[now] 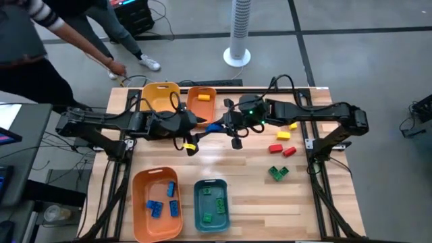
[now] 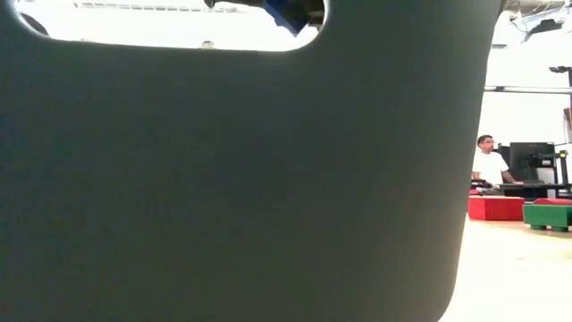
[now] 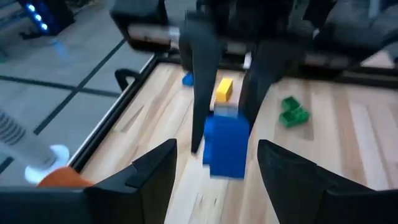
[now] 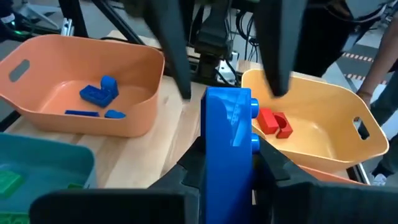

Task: Sort blocks
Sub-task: Put the blue game piece into the large orange bin

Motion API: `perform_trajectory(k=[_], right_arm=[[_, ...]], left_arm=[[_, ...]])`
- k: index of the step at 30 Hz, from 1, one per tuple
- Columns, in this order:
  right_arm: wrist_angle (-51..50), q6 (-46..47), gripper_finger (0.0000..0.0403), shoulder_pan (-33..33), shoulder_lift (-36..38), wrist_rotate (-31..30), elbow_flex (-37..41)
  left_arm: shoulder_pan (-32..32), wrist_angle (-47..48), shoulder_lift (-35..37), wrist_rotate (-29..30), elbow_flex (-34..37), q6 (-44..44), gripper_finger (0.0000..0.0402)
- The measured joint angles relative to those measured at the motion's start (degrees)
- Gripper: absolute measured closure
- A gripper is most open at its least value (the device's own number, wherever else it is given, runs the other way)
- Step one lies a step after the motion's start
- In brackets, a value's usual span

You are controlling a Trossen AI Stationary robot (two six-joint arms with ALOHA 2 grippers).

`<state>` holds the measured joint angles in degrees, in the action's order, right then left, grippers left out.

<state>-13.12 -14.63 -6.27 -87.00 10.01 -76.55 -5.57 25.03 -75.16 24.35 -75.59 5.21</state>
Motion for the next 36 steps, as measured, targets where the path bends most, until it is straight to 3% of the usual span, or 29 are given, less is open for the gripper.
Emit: perform_trajectory(k=[15,22,29,33,36], right_arm=[[3.21,-0.39,0.0321,1.45,-0.11,0.46,0.03],[2.10,-0.33,0.0306,2.39,-0.02,0.47,0.01],[0.93,-0.32,0.0245,2.27,-0.02,0.40,-0.09],[-1.20,-0.31,0.0231,1.19,0.78,0.40,-0.13],[-5.02,-0.44,0.0234,0.43,2.75,0.42,0.17]], left_arm=[[2.00,-1.55,-2.15,-4.88,0.00,0.05,0.0188],[1.89,-3.31,-3.53,-5.28,0.00,-3.03,0.0274],[1.85,-2.86,-3.26,-5.81,0.00,-2.49,0.0280],[1.89,-1.74,-2.40,-5.66,0.00,-0.63,0.0281],[1.94,0.12,-1.05,-4.57,0.00,0.67,0.0361]])
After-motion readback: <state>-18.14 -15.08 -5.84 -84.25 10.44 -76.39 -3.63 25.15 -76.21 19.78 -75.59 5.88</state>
